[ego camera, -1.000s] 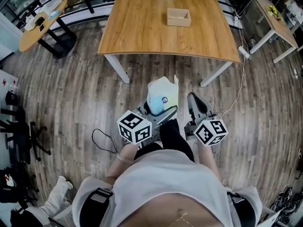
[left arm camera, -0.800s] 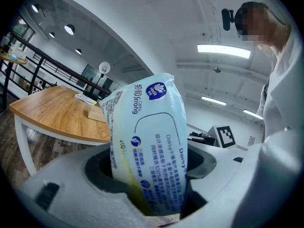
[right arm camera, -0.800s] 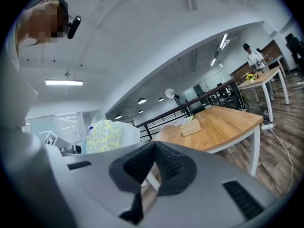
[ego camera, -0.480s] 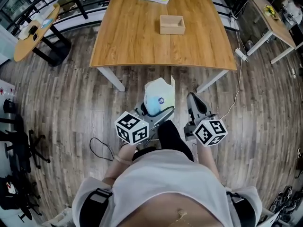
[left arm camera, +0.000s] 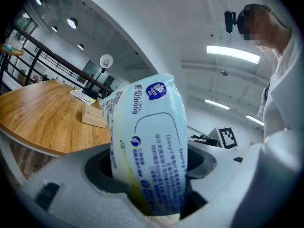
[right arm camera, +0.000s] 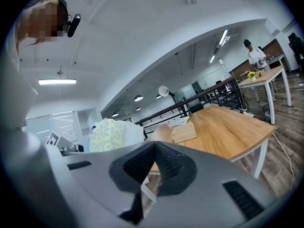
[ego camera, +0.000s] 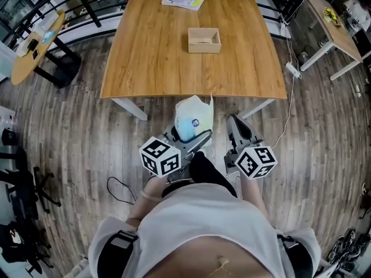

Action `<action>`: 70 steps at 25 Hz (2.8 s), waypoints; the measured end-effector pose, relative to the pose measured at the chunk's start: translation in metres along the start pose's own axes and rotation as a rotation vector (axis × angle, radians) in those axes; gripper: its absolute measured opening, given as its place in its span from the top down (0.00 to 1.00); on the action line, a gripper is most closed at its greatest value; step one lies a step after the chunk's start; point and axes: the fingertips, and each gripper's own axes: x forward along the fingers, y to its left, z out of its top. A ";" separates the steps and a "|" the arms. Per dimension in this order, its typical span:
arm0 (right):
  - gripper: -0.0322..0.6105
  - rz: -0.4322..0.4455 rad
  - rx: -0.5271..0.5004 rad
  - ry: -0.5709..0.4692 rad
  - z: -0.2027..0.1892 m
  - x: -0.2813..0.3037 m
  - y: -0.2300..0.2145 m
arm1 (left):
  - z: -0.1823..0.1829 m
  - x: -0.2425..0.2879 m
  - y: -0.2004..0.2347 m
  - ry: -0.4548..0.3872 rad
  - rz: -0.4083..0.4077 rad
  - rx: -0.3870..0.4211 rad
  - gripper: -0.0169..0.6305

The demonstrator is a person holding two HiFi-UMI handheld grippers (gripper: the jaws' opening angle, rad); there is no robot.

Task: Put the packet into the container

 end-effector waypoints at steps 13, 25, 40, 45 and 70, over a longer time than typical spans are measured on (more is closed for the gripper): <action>0.93 0.050 -0.003 0.017 0.025 0.074 -0.052 | 0.030 0.066 0.057 -0.016 0.035 -0.005 0.47; 0.93 0.066 0.017 0.032 0.027 0.087 -0.068 | 0.033 0.085 0.063 0.002 0.042 -0.006 0.47; 0.93 0.053 0.035 0.037 0.035 0.114 -0.084 | 0.049 0.098 0.095 0.006 0.066 -0.033 0.47; 0.93 0.043 0.058 0.032 0.045 0.139 -0.097 | 0.065 0.117 0.122 0.036 0.068 0.003 0.46; 0.93 0.015 0.087 0.065 0.096 0.275 -0.151 | 0.168 0.205 0.253 0.199 0.040 0.123 0.47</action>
